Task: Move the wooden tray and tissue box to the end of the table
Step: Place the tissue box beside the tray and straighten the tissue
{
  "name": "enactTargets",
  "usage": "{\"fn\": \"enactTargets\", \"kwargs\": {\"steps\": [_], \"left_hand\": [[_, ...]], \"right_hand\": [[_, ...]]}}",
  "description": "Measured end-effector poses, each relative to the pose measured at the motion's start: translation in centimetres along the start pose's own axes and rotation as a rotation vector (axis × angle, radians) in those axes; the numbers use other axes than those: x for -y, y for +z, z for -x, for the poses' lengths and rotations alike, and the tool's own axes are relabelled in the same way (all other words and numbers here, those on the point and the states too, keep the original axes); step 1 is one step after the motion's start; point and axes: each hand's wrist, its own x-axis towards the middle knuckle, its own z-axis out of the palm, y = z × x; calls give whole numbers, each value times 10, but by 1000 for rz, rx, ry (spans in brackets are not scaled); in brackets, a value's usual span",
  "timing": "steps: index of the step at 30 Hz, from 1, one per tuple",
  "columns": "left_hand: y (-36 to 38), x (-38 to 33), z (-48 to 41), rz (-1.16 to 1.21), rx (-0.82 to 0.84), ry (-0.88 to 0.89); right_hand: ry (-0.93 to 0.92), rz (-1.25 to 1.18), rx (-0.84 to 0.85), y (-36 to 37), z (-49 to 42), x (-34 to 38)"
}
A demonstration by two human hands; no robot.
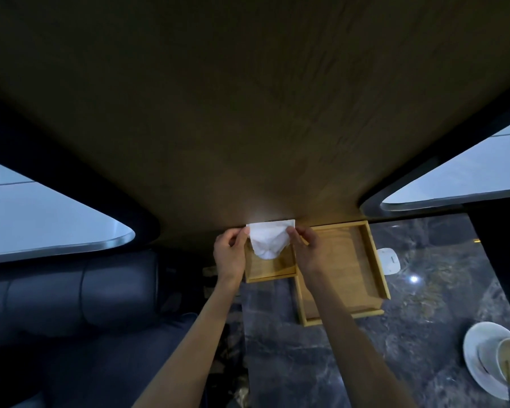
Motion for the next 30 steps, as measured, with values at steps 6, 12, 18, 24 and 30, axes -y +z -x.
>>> {"fn": "enactTargets", "kwargs": {"steps": [6, 12, 18, 24, 30], "left_hand": [[-1, -1, 12, 58, 25, -66], [-6, 43, 42, -22, 285, -88], [2, 52, 41, -322, 180, -11], [-6, 39, 41, -326, 294, -25], [-6, 32, 40, -54, 336, -237]], "right_hand": [[-17, 108, 31, -2, 2, -14], [29, 268, 212, -9, 28, -62], [-8, 154, 281, -11, 34, -66], [12, 131, 281, -13, 37, -62], [69, 325, -160, -31, 64, -70]]}}
